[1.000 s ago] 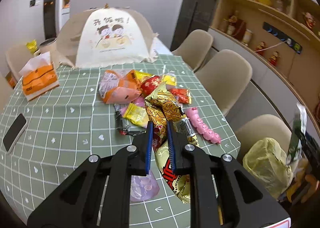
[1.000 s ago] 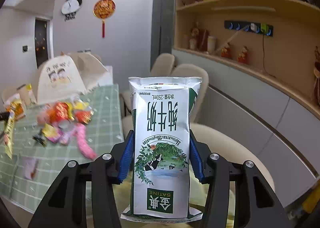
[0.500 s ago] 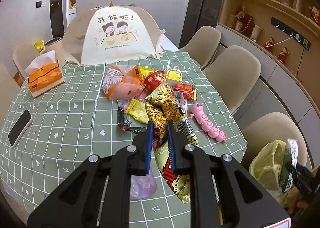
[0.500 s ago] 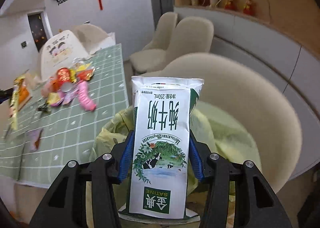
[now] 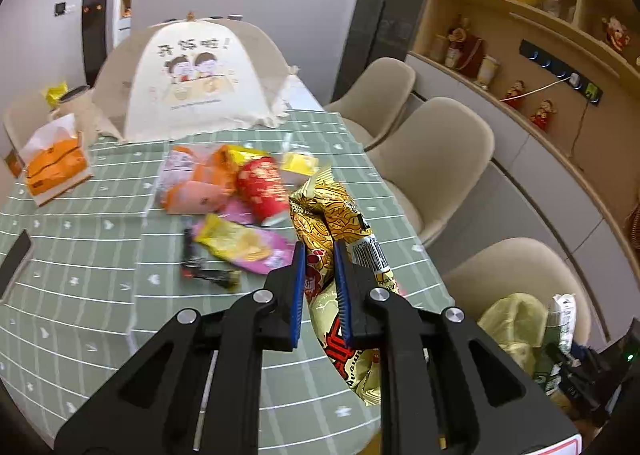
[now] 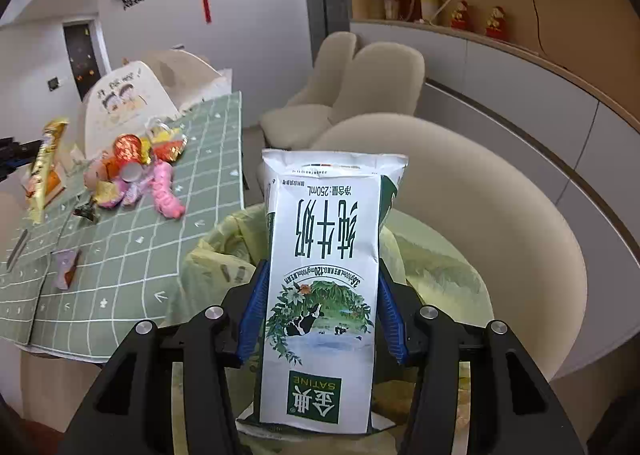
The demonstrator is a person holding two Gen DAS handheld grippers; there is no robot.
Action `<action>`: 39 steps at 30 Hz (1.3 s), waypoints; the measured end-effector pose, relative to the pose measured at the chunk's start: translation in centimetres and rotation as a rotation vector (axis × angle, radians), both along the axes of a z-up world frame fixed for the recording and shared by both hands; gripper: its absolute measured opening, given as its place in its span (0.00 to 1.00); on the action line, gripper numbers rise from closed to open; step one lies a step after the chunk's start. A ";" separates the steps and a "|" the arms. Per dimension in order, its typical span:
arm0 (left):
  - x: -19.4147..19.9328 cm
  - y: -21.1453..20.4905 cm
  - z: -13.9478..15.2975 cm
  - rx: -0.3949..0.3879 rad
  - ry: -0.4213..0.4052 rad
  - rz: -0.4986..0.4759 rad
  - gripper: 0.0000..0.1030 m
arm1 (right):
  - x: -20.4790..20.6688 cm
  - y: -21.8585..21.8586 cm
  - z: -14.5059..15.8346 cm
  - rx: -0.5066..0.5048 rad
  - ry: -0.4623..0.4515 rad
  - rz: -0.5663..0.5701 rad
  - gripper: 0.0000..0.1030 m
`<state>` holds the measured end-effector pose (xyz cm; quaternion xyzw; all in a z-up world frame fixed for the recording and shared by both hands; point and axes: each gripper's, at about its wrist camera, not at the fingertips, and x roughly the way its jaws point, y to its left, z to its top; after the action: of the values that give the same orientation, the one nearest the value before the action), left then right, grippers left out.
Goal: Collect trash
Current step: 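Carry the milk carton and gold wrapper with both tools toward the yellow-bagged bin, then open both tools over the bin, dropping the carton and wrapper inside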
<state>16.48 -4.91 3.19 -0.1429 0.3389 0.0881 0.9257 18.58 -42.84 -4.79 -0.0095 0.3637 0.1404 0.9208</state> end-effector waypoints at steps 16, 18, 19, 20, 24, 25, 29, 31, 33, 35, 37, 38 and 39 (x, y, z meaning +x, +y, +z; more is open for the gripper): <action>6.0 -17.5 -1.3 -0.096 0.027 -0.455 0.13 | 1.4 -7.0 3.9 -0.011 -0.059 -0.141 0.51; 6.5 -20.1 -2.1 -0.096 0.055 -0.516 0.13 | 1.7 -8.0 4.1 -0.017 -0.063 -0.166 0.51; 6.8 -21.6 -2.5 -0.089 0.066 -0.548 0.13 | 1.9 -8.7 4.1 -0.018 -0.064 -0.181 0.51; 7.2 -22.9 -2.8 -0.089 0.075 -0.574 0.13 | 2.1 -9.3 4.1 -0.013 -0.063 -0.194 0.51; 9.6 -28.3 -5.8 -0.093 0.236 -0.682 0.13 | 2.2 -11.3 3.8 0.019 -0.052 -0.237 0.51; 10.0 -29.1 -6.5 -0.083 0.272 -0.696 0.13 | 2.2 -11.7 3.7 0.025 -0.051 -0.244 0.51; 10.3 -32.8 -9.9 0.059 0.382 -0.756 0.13 | 1.9 -12.9 3.2 0.040 -0.041 -0.276 0.51; 10.6 -33.7 -10.9 0.092 0.408 -0.757 0.13 | 1.8 -13.6 2.7 0.059 -0.029 -0.293 0.51; 11.2 -34.1 -11.6 0.099 0.422 -0.746 0.14 | 1.7 -13.8 2.4 0.073 -0.016 -0.304 0.51; 11.6 -34.2 -11.8 0.088 0.420 -0.738 0.15 | 1.7 -13.8 2.0 0.084 -0.005 -0.306 0.51; 11.8 -33.8 -11.5 0.039 0.411 -0.733 0.29 | 1.4 -13.5 1.7 0.081 -0.001 -0.301 0.51; 12.0 -33.1 -11.4 0.006 0.405 -0.732 0.42 | 1.2 -13.2 1.7 0.080 -0.001 -0.297 0.51; 11.9 -32.6 -11.2 -0.030 0.397 -0.731 0.48 | 1.0 -12.8 1.7 0.078 -0.002 -0.287 0.51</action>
<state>28.43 -37.51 -7.98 -0.0071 0.5405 -0.2255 0.8106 19.61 -55.60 -3.11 0.0780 0.3547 0.0211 0.9315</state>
